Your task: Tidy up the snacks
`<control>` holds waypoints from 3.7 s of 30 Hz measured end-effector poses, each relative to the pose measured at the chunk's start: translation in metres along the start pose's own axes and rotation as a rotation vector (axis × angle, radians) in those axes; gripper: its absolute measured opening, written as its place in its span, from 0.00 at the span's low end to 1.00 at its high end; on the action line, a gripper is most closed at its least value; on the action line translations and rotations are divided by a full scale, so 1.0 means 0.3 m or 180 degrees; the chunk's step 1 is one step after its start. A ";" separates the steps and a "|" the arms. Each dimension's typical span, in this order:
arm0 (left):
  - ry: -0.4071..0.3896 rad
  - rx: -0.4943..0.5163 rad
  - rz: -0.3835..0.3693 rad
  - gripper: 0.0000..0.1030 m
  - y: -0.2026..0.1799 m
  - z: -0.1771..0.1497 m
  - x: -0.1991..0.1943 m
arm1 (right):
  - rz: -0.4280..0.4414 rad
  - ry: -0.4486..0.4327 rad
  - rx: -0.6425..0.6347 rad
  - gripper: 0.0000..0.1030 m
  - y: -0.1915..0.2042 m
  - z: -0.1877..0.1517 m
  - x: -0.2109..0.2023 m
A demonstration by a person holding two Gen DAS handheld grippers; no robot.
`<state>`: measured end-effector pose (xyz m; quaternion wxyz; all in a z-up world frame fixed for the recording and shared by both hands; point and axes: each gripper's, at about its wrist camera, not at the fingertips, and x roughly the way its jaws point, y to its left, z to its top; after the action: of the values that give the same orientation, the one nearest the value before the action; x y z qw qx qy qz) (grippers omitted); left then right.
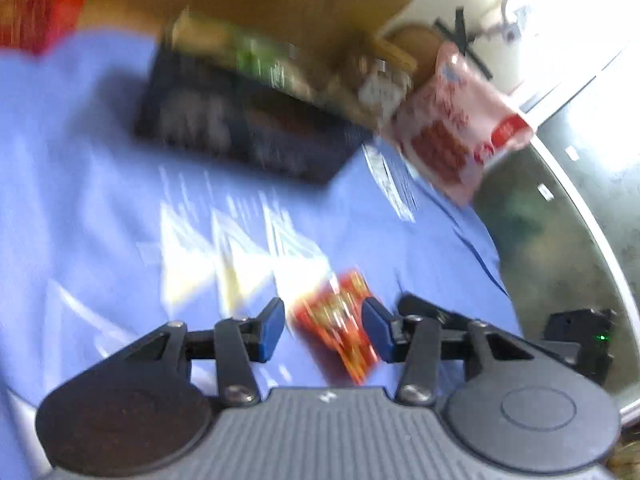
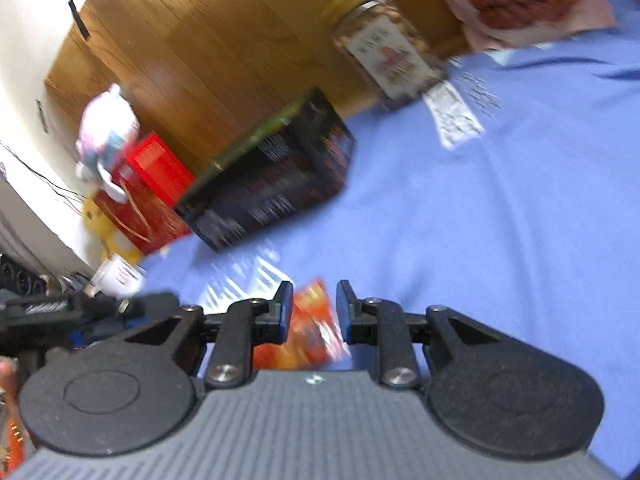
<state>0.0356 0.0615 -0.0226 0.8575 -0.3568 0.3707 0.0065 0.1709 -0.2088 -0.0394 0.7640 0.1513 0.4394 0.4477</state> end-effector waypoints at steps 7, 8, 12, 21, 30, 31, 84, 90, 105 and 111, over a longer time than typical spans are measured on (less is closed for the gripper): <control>-0.0063 0.0040 0.0029 0.21 -0.035 -0.052 0.090 | 0.0150 -0.0092 0.0403 0.19 -0.003 -0.072 0.015; -0.0054 -0.0007 0.0011 0.20 -0.030 -0.046 0.092 | 0.0205 -0.0087 0.0483 0.18 -0.008 -0.075 0.016; -0.0124 -0.0047 -0.0080 0.13 -0.015 -0.004 0.047 | 0.0504 -0.0060 0.0728 0.15 -0.034 -0.074 0.029; -0.0726 0.0332 0.0070 0.14 -0.053 0.343 -0.048 | 0.0768 -0.0346 0.0115 0.14 0.151 0.281 0.181; -0.0752 0.0409 0.0974 0.25 -0.027 0.586 0.017 | 0.0203 -0.0202 -0.0444 0.21 0.205 0.402 0.388; -0.0767 0.0354 0.0933 0.25 -0.024 0.570 -0.005 | 0.0218 -0.0235 -0.0381 0.21 0.195 0.396 0.356; -0.1066 0.1091 0.1772 0.58 -0.418 -0.394 -0.181 | -0.0246 -0.0710 -0.0259 0.48 0.181 -0.363 -0.487; -0.1095 0.1181 0.1797 0.74 -0.416 -0.412 -0.193 | -0.0195 -0.0583 -0.0158 0.49 0.167 -0.404 -0.470; -0.1142 0.1157 0.1767 0.89 -0.396 -0.422 -0.221 | -0.0175 -0.0549 -0.0218 0.49 0.194 -0.407 -0.450; -0.1195 0.1147 0.1801 0.96 -0.378 -0.417 -0.244 | -0.0154 -0.0481 -0.0252 0.49 0.204 -0.408 -0.426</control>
<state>-0.0654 -0.0816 0.0342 0.9237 -0.0765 0.2863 0.2428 0.0113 -0.2991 -0.0021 0.8109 0.1437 0.3660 0.4334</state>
